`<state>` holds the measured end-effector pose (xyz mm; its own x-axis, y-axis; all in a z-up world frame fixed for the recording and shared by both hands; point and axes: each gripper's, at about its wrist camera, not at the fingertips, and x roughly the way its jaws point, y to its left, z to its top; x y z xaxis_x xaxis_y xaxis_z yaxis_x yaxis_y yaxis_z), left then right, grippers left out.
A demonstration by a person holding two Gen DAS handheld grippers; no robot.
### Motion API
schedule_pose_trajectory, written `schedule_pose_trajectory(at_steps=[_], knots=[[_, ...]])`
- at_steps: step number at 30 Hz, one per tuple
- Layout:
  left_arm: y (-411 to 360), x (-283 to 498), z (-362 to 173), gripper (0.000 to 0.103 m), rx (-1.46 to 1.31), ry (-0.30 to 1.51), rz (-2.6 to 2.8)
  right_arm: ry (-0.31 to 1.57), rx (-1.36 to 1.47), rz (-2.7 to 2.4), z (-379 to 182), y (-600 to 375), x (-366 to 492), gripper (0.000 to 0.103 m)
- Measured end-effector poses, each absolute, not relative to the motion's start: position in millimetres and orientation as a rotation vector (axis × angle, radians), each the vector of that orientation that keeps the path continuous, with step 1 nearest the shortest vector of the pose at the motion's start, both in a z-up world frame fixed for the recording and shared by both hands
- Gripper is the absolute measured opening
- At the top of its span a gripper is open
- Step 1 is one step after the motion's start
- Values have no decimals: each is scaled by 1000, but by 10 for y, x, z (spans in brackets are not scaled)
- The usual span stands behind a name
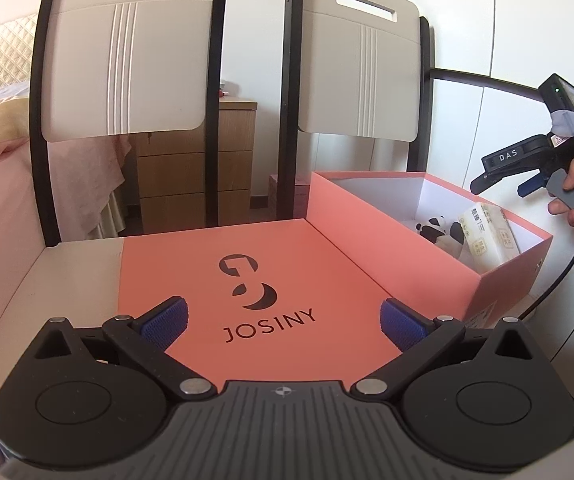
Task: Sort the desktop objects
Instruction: 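Withdraw the right gripper and move it to the pink lid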
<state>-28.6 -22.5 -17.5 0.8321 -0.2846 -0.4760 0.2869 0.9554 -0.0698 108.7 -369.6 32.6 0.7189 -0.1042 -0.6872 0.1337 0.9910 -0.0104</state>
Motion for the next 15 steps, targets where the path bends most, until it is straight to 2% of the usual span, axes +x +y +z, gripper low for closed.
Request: schedule_pose_trajectory(at_steps=[8,15], knots=[[-31,-330,-140,103,0,485,-264,647,32,43,633,-3049,768,103],[186,-317,-123,103,-15,480,-199,539,28,165,662,-2583,392,103]])
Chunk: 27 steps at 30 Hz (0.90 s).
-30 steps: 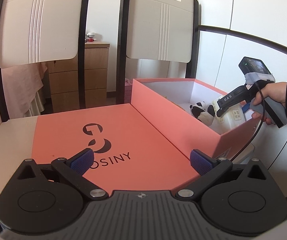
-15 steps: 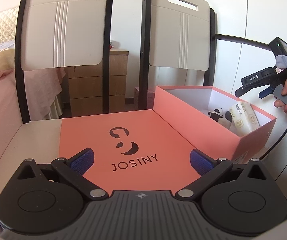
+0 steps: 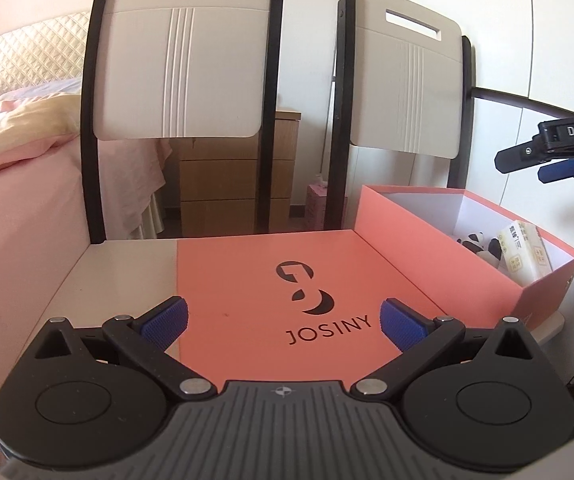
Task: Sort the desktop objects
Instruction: 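Withdraw the right gripper and move it to the pink lid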
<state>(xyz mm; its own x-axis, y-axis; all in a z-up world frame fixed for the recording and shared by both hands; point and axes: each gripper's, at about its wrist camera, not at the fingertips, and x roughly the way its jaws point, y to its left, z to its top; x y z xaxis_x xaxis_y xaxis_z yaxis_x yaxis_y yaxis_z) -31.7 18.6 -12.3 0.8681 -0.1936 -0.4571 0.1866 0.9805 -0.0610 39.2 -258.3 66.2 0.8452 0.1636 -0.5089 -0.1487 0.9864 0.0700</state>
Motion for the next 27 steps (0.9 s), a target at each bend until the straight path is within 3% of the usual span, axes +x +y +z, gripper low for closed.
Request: schedule_pose_trajectory(at_steps=[27], knots=[[132,-337,-226,103,22,475,-137,379,56,348,-155,-1988,-167,102]])
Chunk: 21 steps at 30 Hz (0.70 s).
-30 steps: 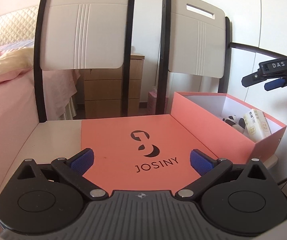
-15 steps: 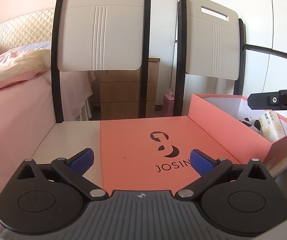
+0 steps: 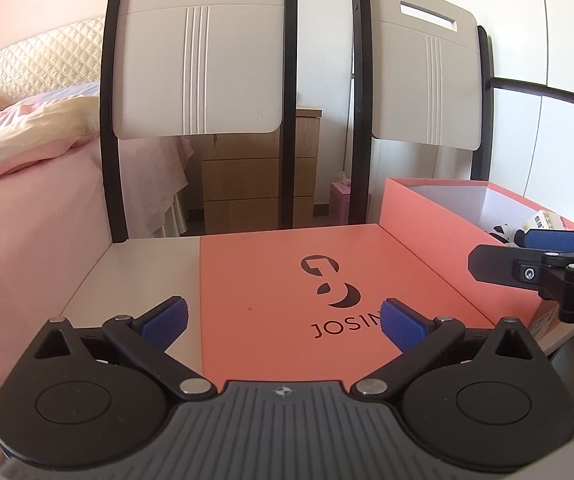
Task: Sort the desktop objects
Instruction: 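Withdraw the right gripper and move it to the pink lid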
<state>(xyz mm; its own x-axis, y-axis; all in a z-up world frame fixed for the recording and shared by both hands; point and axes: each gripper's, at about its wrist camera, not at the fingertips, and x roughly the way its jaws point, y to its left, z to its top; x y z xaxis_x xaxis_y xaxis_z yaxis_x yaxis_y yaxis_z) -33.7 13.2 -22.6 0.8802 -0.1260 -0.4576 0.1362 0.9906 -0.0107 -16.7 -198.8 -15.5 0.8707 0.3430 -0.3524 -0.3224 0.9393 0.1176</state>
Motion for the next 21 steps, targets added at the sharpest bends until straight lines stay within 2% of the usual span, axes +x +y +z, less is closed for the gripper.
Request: schedule_pose_trajectory(at_steps=[21], knots=[[137,-349,-281,103,1,486,-169,388,65,329,-227,-1968,-186,102]])
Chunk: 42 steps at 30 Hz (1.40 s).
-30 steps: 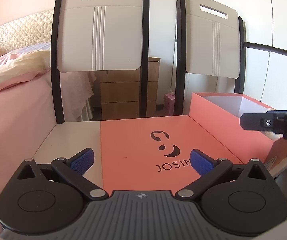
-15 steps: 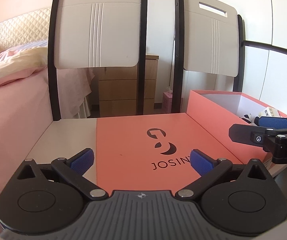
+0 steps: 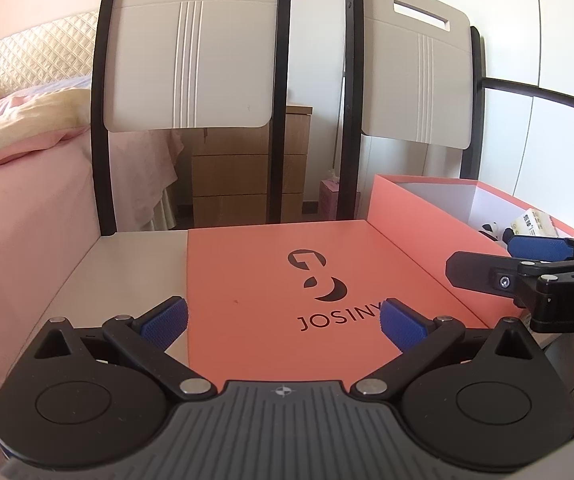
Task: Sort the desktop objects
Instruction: 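Withdraw the right gripper and move it to the pink lid, then grasp the lid edge with the right gripper while the left gripper grasps the same edge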
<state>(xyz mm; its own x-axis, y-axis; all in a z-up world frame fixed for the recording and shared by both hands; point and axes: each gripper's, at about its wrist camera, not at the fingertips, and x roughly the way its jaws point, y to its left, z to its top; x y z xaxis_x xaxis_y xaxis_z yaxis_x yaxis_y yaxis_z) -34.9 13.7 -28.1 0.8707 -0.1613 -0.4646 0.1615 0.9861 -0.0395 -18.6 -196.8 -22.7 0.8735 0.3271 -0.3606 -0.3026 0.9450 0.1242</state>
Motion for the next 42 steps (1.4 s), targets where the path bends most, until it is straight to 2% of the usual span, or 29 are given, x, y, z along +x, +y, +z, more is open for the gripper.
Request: schedule_pose_trajectory(at_steps=[14,23,27,30,32,41,42], knots=[[378,-428,-305,103,-32,489,-123,420,222,275,-438,-2093,-437,102],[569,-384,-414,103,-98,561,-103,489,654,216,-1020,-2118,-606,102],[679,-346,-434,103,-173,597,-90,561,920,163,-1388,-2169,-573,94],[729,-327,-444,103,-225,621,-101,578,1059,129,-1591,-2187,-511,84],[746,-327,-444,103,-238,622,-102,557,1151,111,-1682,-2198,-481,82],[930,-312,-461,103,-343,656,-95,530,1309,50,-1970,-2026,-289,70],[956,-308,-470,103,-359,665,-97,518,1311,46,-1988,-2008,-273,64]])
